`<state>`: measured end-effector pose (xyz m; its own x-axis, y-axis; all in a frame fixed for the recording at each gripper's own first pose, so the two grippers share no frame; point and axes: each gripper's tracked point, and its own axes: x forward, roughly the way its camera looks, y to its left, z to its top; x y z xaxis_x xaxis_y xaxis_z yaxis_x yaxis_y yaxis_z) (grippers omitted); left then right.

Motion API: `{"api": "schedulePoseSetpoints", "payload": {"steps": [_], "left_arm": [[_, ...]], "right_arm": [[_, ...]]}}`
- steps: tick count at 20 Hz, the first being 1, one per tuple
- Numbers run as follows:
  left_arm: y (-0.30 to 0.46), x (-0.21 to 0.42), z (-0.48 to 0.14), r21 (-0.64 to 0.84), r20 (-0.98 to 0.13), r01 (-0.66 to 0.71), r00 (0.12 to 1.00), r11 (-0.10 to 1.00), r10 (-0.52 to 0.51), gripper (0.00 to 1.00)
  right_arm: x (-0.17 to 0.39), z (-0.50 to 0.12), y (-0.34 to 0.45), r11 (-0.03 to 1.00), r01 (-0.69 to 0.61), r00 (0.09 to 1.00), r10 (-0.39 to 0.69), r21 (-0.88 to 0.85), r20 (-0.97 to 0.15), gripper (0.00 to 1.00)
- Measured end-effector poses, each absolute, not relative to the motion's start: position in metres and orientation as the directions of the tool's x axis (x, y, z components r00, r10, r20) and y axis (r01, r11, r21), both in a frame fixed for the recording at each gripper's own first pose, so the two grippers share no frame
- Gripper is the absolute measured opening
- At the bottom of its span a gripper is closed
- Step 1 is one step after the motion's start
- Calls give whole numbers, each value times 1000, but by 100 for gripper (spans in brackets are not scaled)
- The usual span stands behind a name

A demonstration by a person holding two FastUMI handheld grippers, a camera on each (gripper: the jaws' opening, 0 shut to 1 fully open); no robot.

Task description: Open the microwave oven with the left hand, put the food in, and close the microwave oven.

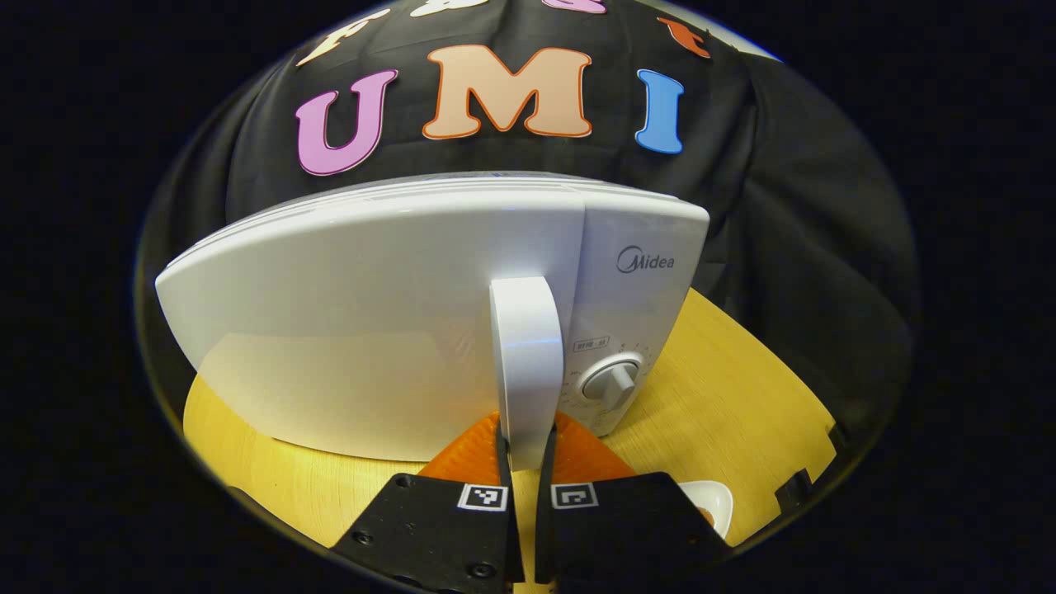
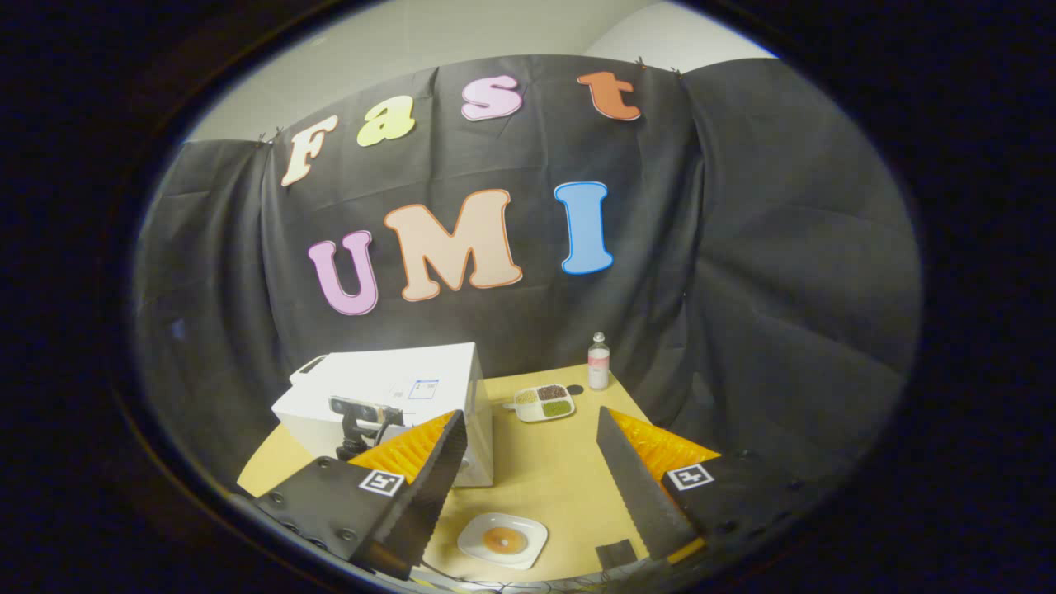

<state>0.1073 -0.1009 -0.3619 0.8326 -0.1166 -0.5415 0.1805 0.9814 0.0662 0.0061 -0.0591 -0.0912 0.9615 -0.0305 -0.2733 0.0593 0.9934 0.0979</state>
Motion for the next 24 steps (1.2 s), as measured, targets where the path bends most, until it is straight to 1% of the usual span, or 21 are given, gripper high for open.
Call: {"api": "schedulePoseSetpoints", "payload": {"steps": [3, 8, 9, 10, 14, 17, 18, 19, 20, 22, 23, 24], "left_arm": [[-100, 107, -362, 67, -535, 151, 840, 986, -92, 3], [-99, 107, -361, 61, -538, 116, 840, 991, -66, 3], [-99, 106, -361, 51, -542, 97, 839, 994, -54, 3], [-99, 107, -360, 43, -539, 80, 841, 996, -44, 3], [-99, 107, -360, 15, -539, 60, 841, 998, -42, 1], [-98, 107, -360, 17, -543, 56, 839, 998, -38, 1], [-97, 99, -362, 9, -569, 37, 822, 999, -25, 1], [-96, 84, -362, -3, -566, 21, 824, 1000, -19, 1], [-94, 71, -355, 16, -533, 33, 846, 999, -20, 1], [-87, 49, -357, 41, -541, 66, 841, 997, -33, 1], [-86, 40, -357, 23, -540, 70, 841, 997, -47, 1], [-83, 32, -357, 14, -550, 72, 833, 997, -52, 1]], "right_arm": [[1, -95, -62, 995, 66, 958, -42, 74, -282, 92], [-3, -106, -63, 996, 71, 953, -50, 60, -300, 92], [-2, -108, -64, 996, 73, 953, -54, 53, -300, 99], [-1, -111, -67, 996, 76, 951, -60, 43, -303, 92], [4, -120, -69, 998, 68, 947, -60, 14, -316, 92], [7, -127, -69, 998, 55, 944, -55, -7, -324, 92], [9, -128, -69, 999, 53, 943, -54, -14, -327, 92], [10, -129, -69, 999, 50, 943, -53, -19, -328, 92], [12, -129, -68, 999, 46, 943, -51, -22, -329, 92], [14, -132, -63, 1000, 27, 942, -27, -6, -335, 92], [15, -134, -58, 1000, 8, 942, -6, 5, -335, 99], [18, -137, -55, 1000, -7, 940, 8, 6, -341, 99]]}}
